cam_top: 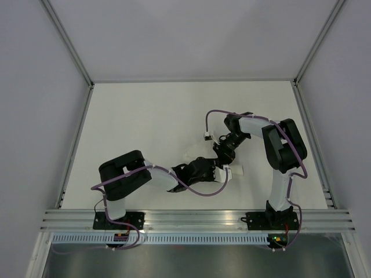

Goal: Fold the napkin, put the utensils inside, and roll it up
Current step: Roll the napkin with the utensil

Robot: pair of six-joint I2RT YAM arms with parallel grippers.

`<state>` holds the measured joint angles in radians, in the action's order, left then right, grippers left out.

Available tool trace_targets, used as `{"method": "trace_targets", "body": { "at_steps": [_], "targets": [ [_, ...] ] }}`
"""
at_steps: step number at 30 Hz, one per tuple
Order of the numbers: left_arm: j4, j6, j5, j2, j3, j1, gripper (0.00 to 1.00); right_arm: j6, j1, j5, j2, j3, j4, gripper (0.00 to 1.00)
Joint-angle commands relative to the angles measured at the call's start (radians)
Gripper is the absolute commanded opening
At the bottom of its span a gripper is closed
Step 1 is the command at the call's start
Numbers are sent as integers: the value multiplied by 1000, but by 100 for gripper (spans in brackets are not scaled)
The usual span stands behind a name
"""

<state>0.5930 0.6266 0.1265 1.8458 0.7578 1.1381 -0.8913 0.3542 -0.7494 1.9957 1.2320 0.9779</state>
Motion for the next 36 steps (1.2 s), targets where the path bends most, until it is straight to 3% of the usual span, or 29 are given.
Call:
{"method": "trace_targets", "body": {
  "at_steps": [1,3,5,9,18,28,36],
  "targets": [
    [-100,36,-47,29,28,-14,48,-67,6,182,87,-51,-88,14],
    [-158,18,-74,32,41,-21,35,-66,6,179,86,-54,-93,15],
    [-196,-1,-103,39,58,-26,16,-61,5,176,83,-54,-96,18],
    [-257,-34,-154,40,72,-31,3,-51,2,159,52,-58,-102,27],
    [-435,-156,-330,46,152,-78,2,21,-24,128,-116,-86,-160,66],
    [-519,-266,-465,72,198,-141,2,164,-109,197,-327,-152,-359,74],
    [-628,-350,-602,130,288,-234,2,151,-274,104,-489,-172,-375,77]
  ]
}}
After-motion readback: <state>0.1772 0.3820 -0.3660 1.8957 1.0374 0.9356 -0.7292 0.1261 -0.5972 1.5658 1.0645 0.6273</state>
